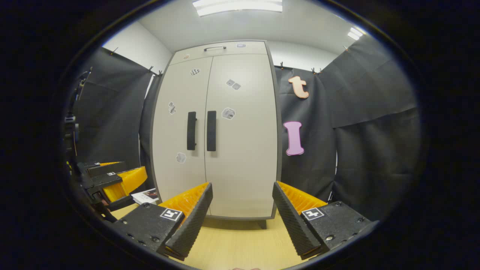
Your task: Open the right door of the double-door shoe cabinet with the right hand, and open the left door with the left hand.
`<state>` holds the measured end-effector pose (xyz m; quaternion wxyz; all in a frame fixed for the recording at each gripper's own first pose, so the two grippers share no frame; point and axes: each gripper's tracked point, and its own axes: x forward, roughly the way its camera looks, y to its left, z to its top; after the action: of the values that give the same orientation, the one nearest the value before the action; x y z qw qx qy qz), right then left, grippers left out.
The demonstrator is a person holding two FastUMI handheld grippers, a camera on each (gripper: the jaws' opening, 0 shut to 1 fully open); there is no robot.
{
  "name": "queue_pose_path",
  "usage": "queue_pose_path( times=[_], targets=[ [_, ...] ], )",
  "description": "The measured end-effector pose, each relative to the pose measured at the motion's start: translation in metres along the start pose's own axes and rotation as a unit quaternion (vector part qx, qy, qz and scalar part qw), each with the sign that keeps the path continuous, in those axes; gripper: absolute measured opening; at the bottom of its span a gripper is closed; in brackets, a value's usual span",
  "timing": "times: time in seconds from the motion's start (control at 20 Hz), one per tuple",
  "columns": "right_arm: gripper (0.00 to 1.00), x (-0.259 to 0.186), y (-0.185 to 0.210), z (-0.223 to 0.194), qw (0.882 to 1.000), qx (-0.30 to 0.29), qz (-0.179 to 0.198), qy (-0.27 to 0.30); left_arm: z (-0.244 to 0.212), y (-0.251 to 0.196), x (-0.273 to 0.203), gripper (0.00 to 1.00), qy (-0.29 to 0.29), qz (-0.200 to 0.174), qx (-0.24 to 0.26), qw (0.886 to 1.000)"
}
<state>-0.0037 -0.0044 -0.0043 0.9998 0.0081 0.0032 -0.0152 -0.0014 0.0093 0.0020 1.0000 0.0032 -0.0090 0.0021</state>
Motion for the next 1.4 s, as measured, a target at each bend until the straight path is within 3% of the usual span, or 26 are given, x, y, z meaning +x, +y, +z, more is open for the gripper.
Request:
queue_pose_path(
  times=[0.3, 0.75, 1.2, 1.4],
  targets=[
    [0.97, 0.028, 0.008, 0.026, 1.0, 0.001, 0.013, -0.017, -0.002, 0.0, 0.0, 0.97, 0.005, -0.004, 0.0, 1.0],
    [1.0, 0.129, 0.055, 0.083, 0.996, 0.039, 0.072, -0.024, 0.0, 0.015, -0.011, 0.97, 0.002, 0.002, 0.003, 1.0],
    [0.97, 0.209, 0.091, 0.092, 0.998, 0.004, 0.058, -0.014, -0.008, 0.043, -0.017, 0.97, 0.015, 0.018, -0.011, 1.0],
    [1.0, 0.239, 0.089, 0.085, 1.0, 0.003, 0.027, 0.003, -0.01, 0.06, -0.019, 0.97, 0.015, 0.026, -0.013, 0.999]
  ],
)
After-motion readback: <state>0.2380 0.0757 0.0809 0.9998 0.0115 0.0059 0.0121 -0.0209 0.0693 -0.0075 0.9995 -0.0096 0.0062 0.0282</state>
